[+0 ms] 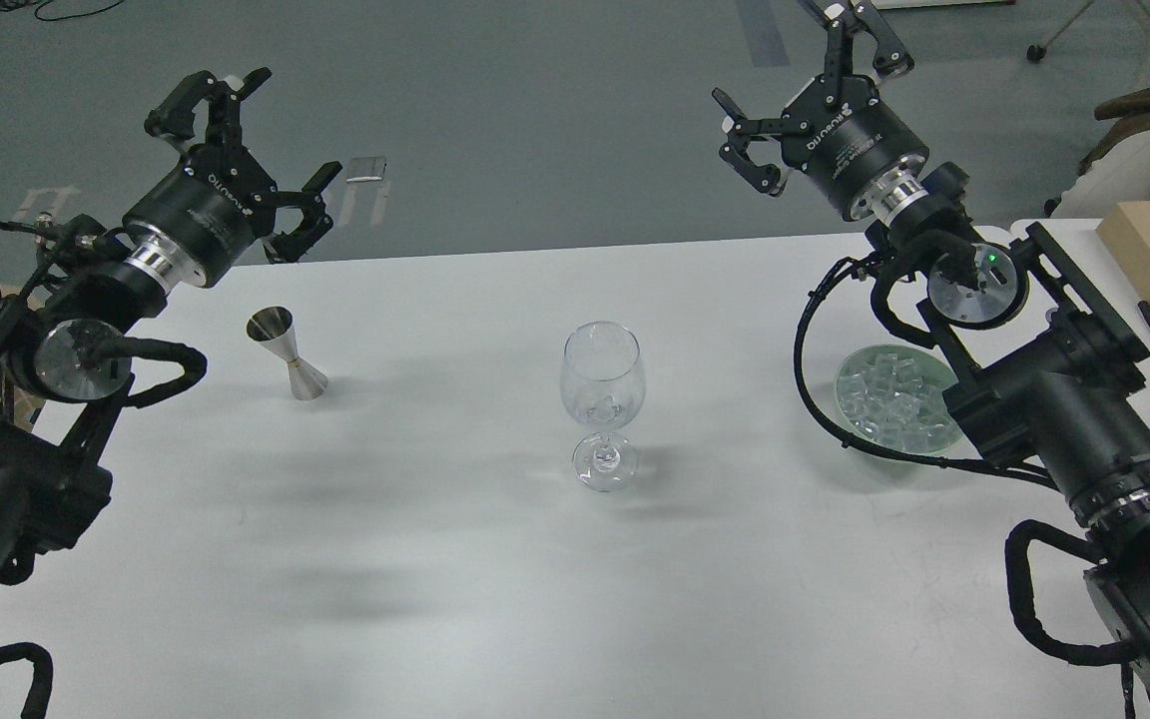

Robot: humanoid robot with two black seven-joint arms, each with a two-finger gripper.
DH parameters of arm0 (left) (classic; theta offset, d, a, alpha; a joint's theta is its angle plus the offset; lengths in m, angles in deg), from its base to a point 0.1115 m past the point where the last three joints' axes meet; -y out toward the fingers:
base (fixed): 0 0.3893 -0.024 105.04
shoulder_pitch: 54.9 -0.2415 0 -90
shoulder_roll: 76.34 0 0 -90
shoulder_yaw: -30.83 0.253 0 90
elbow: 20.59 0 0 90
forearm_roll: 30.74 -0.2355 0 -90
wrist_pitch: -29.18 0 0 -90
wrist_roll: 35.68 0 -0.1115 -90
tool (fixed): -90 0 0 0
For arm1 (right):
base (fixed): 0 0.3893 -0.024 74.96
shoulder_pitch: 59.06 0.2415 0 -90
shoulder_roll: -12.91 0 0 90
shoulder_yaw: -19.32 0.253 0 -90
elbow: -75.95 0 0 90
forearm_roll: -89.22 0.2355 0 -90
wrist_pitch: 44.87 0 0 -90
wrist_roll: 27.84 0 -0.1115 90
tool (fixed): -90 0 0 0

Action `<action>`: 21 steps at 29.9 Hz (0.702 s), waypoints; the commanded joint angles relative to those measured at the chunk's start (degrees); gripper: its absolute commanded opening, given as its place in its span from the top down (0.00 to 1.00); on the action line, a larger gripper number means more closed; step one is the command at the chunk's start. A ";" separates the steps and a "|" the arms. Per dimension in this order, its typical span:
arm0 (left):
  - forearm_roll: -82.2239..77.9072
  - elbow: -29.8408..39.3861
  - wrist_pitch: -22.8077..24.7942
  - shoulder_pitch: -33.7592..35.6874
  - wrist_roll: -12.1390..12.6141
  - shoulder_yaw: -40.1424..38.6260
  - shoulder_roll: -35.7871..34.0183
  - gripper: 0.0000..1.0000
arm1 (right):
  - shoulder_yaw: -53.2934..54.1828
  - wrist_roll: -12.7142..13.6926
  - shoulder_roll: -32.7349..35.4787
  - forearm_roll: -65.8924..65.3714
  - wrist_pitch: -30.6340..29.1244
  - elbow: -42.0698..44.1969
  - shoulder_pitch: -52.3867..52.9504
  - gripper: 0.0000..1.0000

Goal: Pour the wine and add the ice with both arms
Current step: 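Raise the left gripper and swing the right gripper up and outward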

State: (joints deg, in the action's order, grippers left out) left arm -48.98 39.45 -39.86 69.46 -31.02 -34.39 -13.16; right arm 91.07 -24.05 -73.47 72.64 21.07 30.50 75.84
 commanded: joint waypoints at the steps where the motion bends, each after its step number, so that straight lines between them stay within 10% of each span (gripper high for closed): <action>1: 0.05 -0.01 0.04 0.01 0.09 0.00 0.01 0.02 | -2.74 -0.01 2.34 -0.03 0.06 -0.51 0.18 0.00; 21: 0.05 0.08 -0.05 0.45 0.09 -0.08 0.19 0.02 | -25.86 -0.02 23.34 -1.35 5.78 -6.66 7.92 0.00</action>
State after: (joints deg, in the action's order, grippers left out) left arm -48.95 39.53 -39.91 69.79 -30.93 -34.42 -13.04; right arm 67.28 -24.11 -53.65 71.76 26.28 25.56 83.22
